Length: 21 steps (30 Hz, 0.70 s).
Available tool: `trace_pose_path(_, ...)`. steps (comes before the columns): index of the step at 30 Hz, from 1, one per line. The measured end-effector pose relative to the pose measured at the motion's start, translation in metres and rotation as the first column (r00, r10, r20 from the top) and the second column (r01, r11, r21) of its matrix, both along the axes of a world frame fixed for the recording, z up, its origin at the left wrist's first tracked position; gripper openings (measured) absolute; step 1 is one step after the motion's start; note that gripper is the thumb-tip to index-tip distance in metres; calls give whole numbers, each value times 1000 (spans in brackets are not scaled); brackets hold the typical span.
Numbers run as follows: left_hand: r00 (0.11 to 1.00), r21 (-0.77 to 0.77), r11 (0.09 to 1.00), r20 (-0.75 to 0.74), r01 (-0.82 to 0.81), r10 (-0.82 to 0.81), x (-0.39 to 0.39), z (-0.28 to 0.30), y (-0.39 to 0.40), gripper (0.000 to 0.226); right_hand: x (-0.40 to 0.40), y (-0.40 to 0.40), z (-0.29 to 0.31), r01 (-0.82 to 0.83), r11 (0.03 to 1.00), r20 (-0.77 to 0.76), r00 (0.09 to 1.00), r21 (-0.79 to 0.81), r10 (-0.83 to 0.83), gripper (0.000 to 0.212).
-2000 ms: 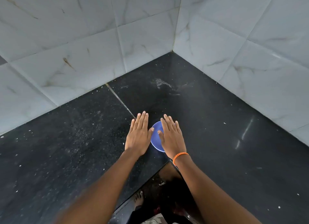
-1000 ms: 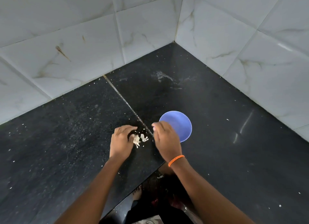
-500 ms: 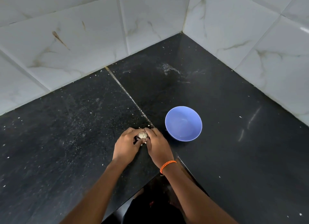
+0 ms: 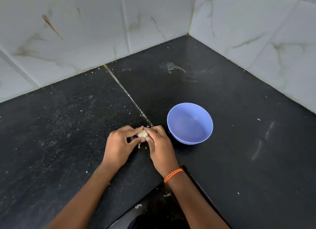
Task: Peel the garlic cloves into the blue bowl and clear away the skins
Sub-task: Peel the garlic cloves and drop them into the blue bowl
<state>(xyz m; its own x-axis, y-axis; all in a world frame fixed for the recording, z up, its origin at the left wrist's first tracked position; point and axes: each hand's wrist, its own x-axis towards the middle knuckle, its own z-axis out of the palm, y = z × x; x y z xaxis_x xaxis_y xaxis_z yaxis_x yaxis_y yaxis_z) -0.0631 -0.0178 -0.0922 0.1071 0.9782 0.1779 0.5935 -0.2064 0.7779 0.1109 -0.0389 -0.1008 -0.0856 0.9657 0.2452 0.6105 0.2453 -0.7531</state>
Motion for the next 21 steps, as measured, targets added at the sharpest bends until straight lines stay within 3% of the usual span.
trace_pose_path(6,999,135,990,4,50,-51,-1,-12,1,40,5,4,-7,8,999,-58,998,35,-6,32)
trace_pose_path(11,988,115,983,-72,142,-134,-4,-15,5,44,8,5,-12,0,999,-192,981,44,8,23)
trace_pose_path(14,971,77,971,-98,228,-220,-5,-12,6,32,8,10,-17,35,996,-239,971,82,-15,21)
trace_pose_path(21,951,-35,953,91,300,-296,-3,-14,1,33,5,5,-18,21,984,-95,995,178,-4,39)
